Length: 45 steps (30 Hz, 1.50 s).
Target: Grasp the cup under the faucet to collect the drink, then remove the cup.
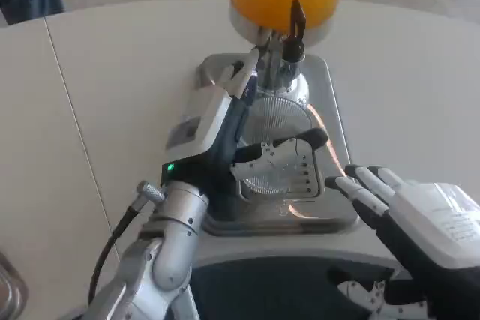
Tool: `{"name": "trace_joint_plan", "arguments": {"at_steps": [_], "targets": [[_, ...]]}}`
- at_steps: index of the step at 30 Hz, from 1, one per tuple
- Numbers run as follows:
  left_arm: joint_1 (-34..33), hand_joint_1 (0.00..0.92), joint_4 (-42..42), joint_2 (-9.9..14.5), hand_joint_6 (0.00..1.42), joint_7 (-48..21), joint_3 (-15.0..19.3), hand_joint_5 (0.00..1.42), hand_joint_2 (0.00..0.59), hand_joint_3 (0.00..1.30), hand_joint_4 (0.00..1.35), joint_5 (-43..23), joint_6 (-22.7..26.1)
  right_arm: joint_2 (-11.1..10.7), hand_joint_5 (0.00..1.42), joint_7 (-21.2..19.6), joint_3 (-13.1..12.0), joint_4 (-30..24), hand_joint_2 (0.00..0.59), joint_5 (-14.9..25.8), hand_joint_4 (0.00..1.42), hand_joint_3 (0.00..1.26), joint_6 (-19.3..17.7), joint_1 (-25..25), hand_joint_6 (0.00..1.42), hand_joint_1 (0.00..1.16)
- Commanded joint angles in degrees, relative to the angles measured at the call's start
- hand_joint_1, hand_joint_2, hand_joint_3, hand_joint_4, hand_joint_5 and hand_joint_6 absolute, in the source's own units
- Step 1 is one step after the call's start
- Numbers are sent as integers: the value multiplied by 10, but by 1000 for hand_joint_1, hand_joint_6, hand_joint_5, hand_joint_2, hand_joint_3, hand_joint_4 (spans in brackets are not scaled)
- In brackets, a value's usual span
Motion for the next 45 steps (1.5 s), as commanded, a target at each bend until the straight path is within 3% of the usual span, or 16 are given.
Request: {"name": "trace_joint_plan", "arguments": {"at_steps": [1, 12, 31, 38, 45], "targets": [[12, 118, -12, 1, 106, -5, 7, 16, 48, 0, 0, -8, 0, -2, 0, -10, 0, 2, 384, 2, 0, 83, -1, 7, 95, 584], [8, 105, -17, 22, 110, 6, 44, 27, 53, 0, 0, -21, -4, -3, 0, -18, 0, 4, 384, 9, 0, 83, -3, 10, 95, 584], [69, 95, -79, 100, 147, -26, 91, 85, 62, 0, 0, -49, -29, 17, 0, -43, 4, 3, 389, 43, 0, 83, 1, -38, 95, 591], [129, 82, -147, 131, 159, -57, 108, 85, 70, 0, 0, -58, -53, 31, 0, -74, -9, 19, 396, 76, 0, 83, 0, -78, 81, 577], [177, 83, -186, 156, 152, -86, 122, 81, 77, 0, 0, -70, -73, 26, 0, -115, -12, 33, 402, 97, 0, 83, -18, -77, 80, 568]]}}
